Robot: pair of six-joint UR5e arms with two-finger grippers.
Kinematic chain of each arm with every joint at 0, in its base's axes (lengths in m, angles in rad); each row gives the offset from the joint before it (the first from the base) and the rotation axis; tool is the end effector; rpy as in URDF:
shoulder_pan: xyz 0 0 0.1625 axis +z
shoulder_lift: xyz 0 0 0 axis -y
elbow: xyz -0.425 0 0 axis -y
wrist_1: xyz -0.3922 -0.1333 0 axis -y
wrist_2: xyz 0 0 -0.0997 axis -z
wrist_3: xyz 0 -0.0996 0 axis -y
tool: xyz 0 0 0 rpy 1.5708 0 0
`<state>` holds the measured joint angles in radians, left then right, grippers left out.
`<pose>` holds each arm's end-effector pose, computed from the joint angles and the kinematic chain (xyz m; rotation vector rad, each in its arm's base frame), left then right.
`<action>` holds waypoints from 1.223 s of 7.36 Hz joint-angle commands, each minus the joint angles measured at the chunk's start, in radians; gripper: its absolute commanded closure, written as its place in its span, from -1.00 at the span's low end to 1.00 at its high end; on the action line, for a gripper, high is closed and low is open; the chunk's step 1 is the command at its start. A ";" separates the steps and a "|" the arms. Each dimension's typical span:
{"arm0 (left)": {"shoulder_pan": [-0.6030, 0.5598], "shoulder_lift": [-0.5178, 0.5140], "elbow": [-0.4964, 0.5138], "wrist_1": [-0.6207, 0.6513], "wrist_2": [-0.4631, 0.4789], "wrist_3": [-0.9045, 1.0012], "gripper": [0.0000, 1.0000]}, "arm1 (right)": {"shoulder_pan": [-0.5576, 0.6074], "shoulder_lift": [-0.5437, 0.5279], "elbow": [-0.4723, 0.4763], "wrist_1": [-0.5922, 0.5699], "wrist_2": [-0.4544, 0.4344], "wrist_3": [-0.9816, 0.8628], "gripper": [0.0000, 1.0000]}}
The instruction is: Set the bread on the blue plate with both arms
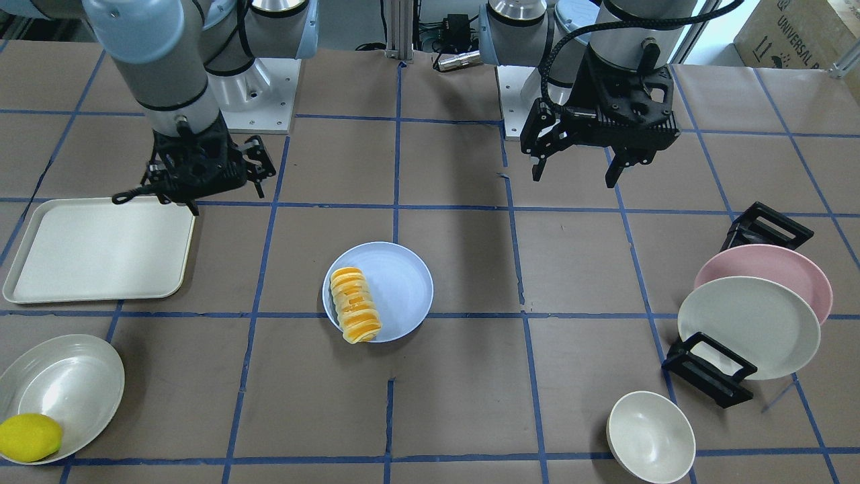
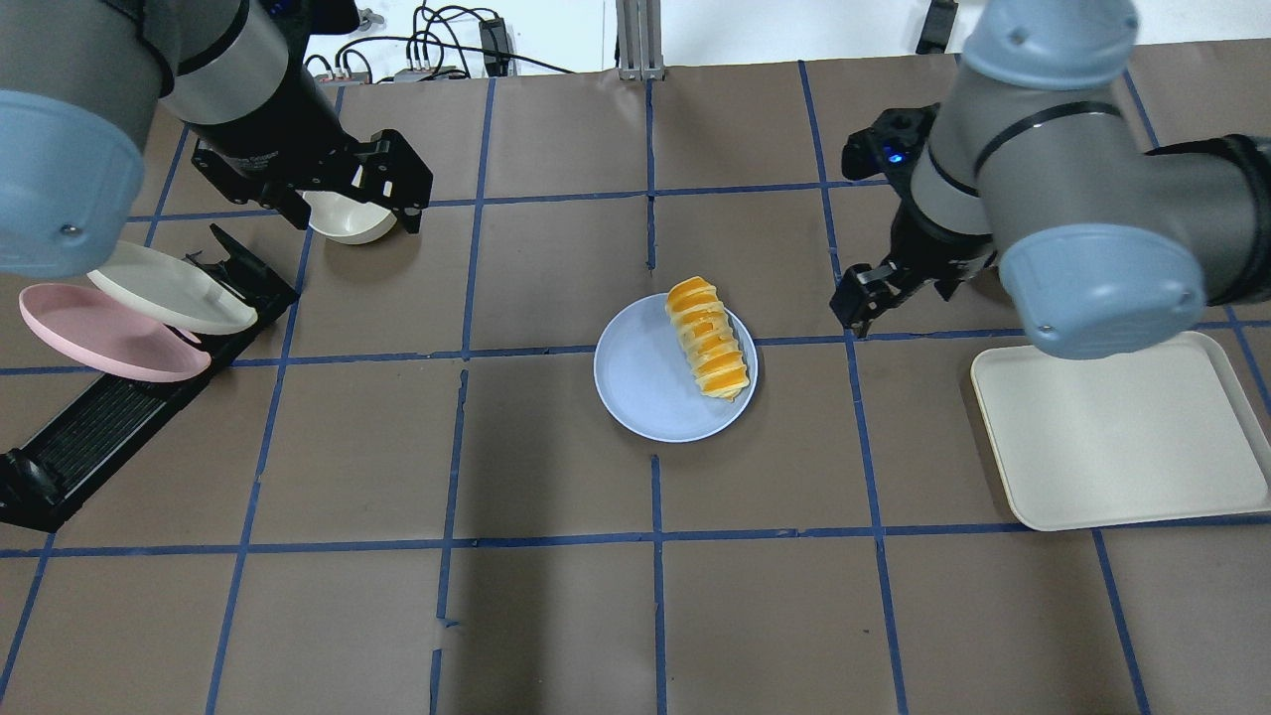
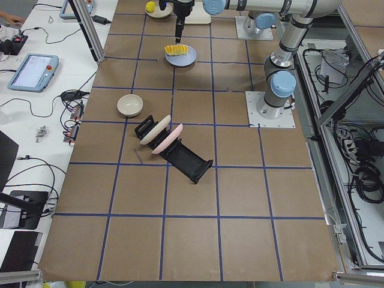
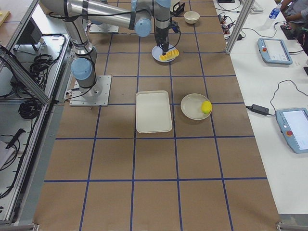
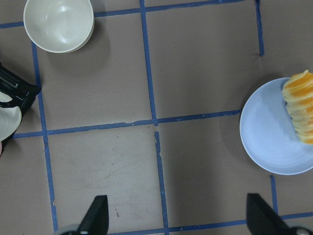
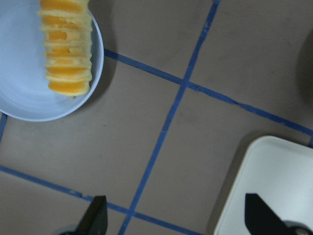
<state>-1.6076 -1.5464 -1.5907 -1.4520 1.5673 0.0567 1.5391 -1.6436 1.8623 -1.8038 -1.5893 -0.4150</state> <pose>-0.1517 -0.4878 0.5026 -0.1468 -3.1299 0.1935 0.1170 -0.4570 0.4031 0.5942 -3.0633 0.0154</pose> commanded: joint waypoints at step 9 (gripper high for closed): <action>-0.006 -0.006 0.017 -0.016 -0.006 0.002 -1.00 | -0.111 -0.223 0.055 0.150 0.017 -0.013 -1.00</action>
<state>-1.6101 -1.5562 -1.5777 -1.4664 1.5628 0.0577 1.3961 -1.8649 1.9181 -1.6494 -1.5739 -0.4639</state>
